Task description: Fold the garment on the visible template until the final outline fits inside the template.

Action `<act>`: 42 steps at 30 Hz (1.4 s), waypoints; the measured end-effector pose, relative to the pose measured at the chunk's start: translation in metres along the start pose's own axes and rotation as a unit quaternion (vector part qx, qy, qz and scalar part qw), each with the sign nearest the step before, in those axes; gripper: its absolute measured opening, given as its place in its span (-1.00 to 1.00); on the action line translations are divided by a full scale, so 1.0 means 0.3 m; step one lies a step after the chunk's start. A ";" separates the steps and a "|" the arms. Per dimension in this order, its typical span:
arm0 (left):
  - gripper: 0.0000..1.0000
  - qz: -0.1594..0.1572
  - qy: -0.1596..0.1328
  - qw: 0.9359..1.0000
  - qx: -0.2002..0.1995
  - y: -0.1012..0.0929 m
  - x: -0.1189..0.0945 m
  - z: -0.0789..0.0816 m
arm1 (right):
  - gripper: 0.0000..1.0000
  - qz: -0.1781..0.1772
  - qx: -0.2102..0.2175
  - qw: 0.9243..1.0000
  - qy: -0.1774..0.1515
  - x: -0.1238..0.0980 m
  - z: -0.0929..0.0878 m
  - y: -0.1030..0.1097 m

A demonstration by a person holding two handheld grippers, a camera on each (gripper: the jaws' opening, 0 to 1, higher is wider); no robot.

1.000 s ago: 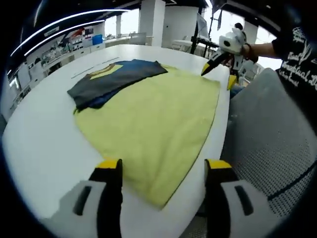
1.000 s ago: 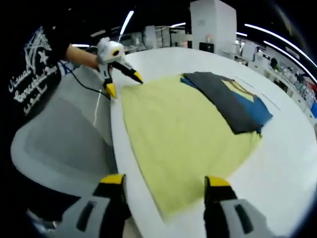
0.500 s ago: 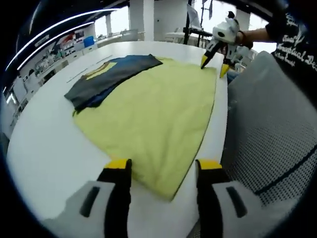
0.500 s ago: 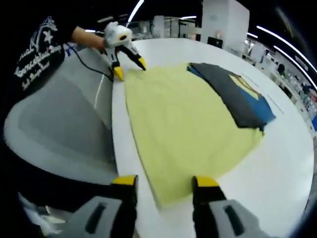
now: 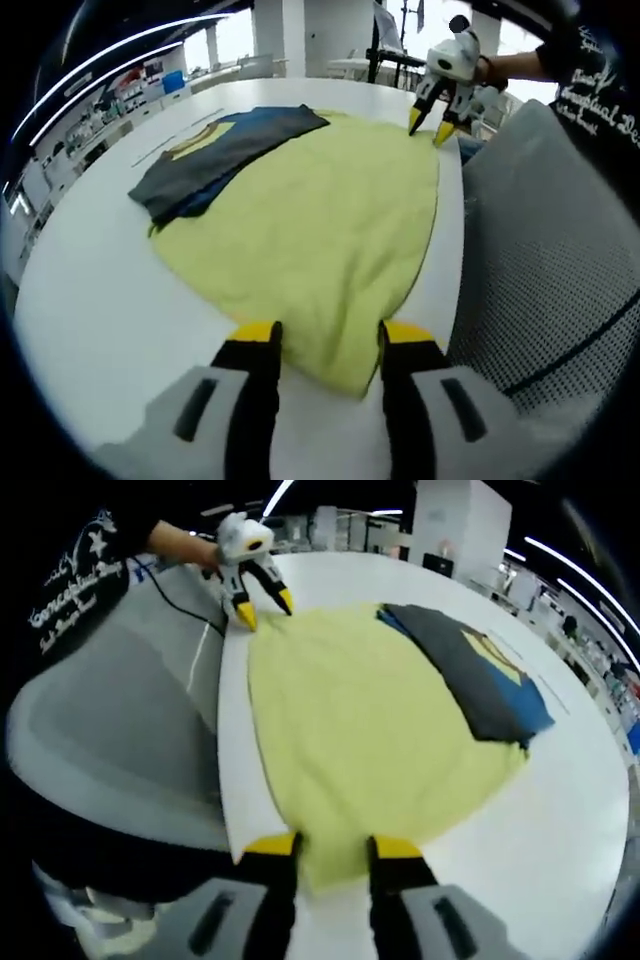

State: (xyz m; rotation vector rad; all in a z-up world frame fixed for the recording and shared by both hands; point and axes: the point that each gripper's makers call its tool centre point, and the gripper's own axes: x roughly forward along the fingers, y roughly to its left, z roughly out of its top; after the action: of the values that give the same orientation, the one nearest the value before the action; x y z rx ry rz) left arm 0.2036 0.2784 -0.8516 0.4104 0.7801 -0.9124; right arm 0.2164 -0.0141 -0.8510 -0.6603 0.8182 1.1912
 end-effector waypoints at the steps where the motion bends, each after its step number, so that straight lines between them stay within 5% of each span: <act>1: -0.34 0.000 0.000 1.000 0.000 -0.001 -0.002 0.002 | -0.61 0.000 -0.001 1.000 0.000 0.001 0.001 -0.001; 19: -0.97 0.016 0.006 1.000 0.009 -0.002 -0.014 0.032 | -0.99 -0.014 -0.002 1.000 0.004 0.004 0.011 -0.030; 29: -0.98 0.006 0.014 1.000 0.012 -0.050 -0.049 0.019 | -1.00 -0.017 0.015 1.000 -0.010 -0.029 0.016 -0.001; 42: -0.98 -0.004 0.020 1.000 0.013 -0.133 -0.122 -0.023 | -1.00 0.009 0.026 0.999 -0.022 -0.083 0.022 0.131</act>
State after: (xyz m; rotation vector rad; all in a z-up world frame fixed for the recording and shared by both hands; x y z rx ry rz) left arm 0.1542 0.2801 -0.8286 0.4503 0.8065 -0.9245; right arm 0.1758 -0.0121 -0.8275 -0.5830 0.8176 1.1932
